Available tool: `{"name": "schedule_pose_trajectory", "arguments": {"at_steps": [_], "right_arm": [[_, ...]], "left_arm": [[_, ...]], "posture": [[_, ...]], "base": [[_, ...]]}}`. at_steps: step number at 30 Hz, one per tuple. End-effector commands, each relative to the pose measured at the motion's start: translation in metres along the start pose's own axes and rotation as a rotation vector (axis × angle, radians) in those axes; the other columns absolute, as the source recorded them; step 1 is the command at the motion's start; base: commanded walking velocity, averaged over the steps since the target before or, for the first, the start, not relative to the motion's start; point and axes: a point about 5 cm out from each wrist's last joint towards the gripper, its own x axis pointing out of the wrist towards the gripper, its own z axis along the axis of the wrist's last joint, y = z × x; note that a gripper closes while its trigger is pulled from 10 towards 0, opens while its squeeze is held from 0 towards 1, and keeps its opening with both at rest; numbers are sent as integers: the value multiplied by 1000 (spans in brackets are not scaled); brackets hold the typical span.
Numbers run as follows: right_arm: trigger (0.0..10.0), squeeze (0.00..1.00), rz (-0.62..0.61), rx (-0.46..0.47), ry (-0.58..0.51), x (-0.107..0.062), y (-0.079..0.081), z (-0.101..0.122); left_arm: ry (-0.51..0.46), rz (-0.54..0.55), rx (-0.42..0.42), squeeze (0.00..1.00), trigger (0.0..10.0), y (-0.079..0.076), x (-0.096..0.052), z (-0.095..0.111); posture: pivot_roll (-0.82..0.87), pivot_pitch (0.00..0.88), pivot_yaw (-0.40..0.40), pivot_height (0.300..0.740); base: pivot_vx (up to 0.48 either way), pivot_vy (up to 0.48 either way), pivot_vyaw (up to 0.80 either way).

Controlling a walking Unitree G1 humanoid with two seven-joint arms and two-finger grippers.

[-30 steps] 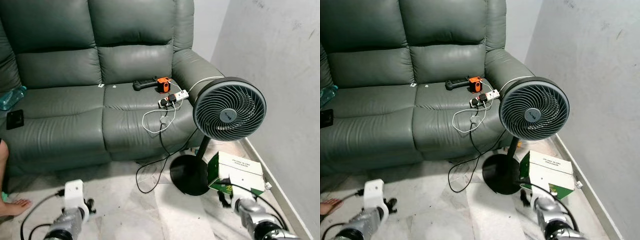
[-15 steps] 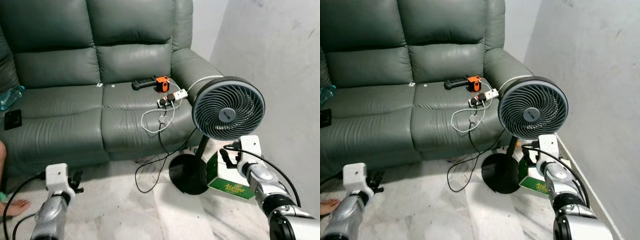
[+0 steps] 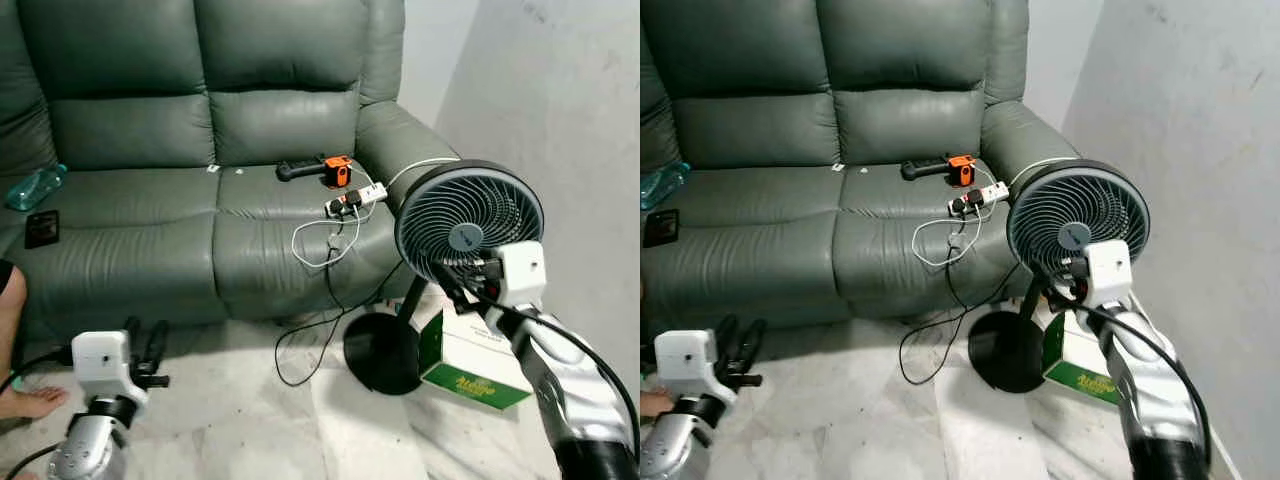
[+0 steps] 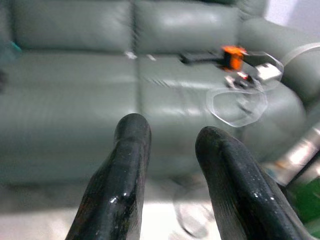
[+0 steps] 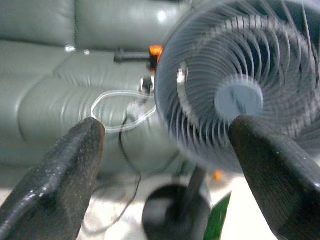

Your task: Hang keys on a hook

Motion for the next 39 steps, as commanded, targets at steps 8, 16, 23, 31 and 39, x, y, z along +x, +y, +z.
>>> {"name": "schedule_pose_trajectory", "arguments": {"at_steps": [8,16,23,31,39], "right_arm": [[10000,0,-220,103,50,-32,-6,-12],[10000,0,-260,49,-48,-40,0,-11],[10000,0,-276,103,-118,-29,2,7],[10000,0,-283,173,-161,-30,16,5],[10000,0,-308,149,-63,-57,8,-16]], "left_arm": [[100,140,-20,0,10000,14,-23,-14],[58,71,96,0,10000,-3,-23,-7],[-130,90,143,0,10000,-6,-10,34],[-188,133,126,0,10000,-9,-9,40],[-81,86,163,0,10000,-10,-23,17]], "posture": [[38,12,-53,740],[17,10,-48,740],[30,17,-63,740],[19,27,-59,740],[-7,72,-36,740]], "base": [[0,0,0],[0,0,0],[0,0,0],[0,0,0],[0,0,0]]}}
